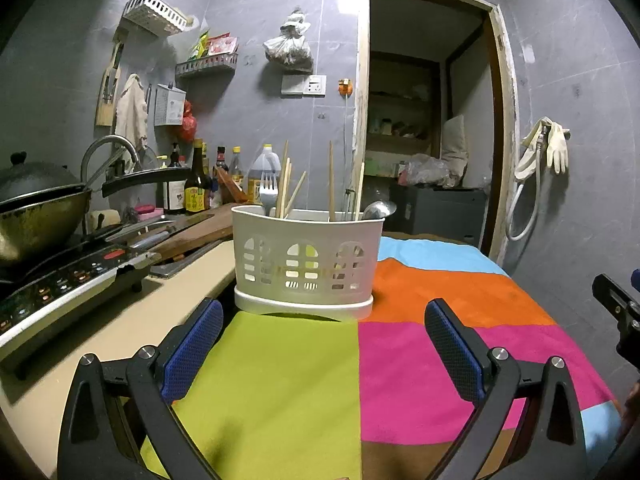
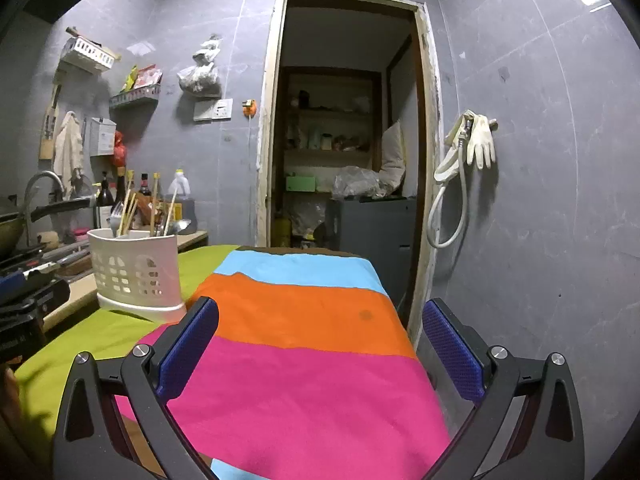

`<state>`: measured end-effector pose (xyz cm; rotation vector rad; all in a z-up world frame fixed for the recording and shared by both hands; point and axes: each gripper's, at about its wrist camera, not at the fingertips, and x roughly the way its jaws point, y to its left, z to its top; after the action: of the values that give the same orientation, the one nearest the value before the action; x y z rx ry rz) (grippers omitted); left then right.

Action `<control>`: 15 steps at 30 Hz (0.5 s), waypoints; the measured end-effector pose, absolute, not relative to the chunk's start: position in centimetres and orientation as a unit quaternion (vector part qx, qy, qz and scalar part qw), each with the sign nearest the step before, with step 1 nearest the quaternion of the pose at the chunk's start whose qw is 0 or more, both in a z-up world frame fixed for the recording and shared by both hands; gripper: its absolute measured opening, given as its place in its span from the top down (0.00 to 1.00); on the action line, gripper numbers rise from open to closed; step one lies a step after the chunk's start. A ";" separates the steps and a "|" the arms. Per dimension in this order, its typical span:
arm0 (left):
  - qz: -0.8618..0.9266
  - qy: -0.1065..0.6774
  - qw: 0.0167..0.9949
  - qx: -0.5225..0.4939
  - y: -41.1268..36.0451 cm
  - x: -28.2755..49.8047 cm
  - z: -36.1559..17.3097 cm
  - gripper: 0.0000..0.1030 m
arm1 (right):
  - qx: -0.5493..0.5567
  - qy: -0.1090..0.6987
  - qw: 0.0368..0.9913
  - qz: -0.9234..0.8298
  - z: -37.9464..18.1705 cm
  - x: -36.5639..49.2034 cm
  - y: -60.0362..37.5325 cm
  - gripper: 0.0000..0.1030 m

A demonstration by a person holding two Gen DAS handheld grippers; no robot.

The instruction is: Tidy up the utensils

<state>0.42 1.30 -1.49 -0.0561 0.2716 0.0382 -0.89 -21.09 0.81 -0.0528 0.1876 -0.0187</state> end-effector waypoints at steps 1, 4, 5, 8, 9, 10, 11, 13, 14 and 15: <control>0.020 0.136 0.990 -0.030 1.3 0.5 -1.6 0.04 | -0.026 0.095 0.995 -0.009 0.7 -0.9 -21.1 0.00; 0.023 0.138 0.990 -0.030 1.5 0.5 -1.7 0.04 | -0.028 0.100 0.995 -0.008 0.5 -0.8 -21.0 0.00; 0.024 0.137 0.990 -0.030 1.5 0.5 -1.7 0.04 | -0.026 0.102 0.994 -0.007 0.5 -0.8 -21.0 0.00; 0.026 0.137 0.990 -0.028 1.6 0.4 -1.6 0.04 | -0.022 0.104 0.994 -0.005 0.5 -0.7 -21.2 0.00; 0.027 0.137 0.990 -0.028 1.6 0.4 -1.6 0.04 | -0.021 0.104 0.994 -0.005 0.5 -0.7 -21.2 0.00; 0.027 0.137 0.990 -0.028 1.5 0.4 -1.6 0.04 | -0.022 0.104 0.994 -0.005 0.5 -0.7 -21.2 0.00; 0.027 0.137 0.990 -0.028 1.5 0.4 -1.6 0.04 | -0.022 0.105 0.994 -0.005 0.5 -0.7 -21.2 0.00; 0.025 0.139 0.990 -0.027 1.5 0.3 -1.6 0.04 | -0.021 0.104 0.994 -0.005 0.5 -0.8 -21.2 0.00; 0.025 0.139 0.990 -0.027 1.5 0.4 -1.6 0.04 | -0.021 0.104 0.994 -0.005 0.5 -0.7 -21.2 0.00; 0.025 0.139 0.990 -0.027 1.5 0.3 -1.6 0.04 | -0.021 0.104 0.994 -0.005 0.5 -0.7 -21.1 0.00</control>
<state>0.33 1.48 -1.63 -0.0540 0.2784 0.0504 -0.71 -21.15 0.48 -0.0419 0.2085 -0.0098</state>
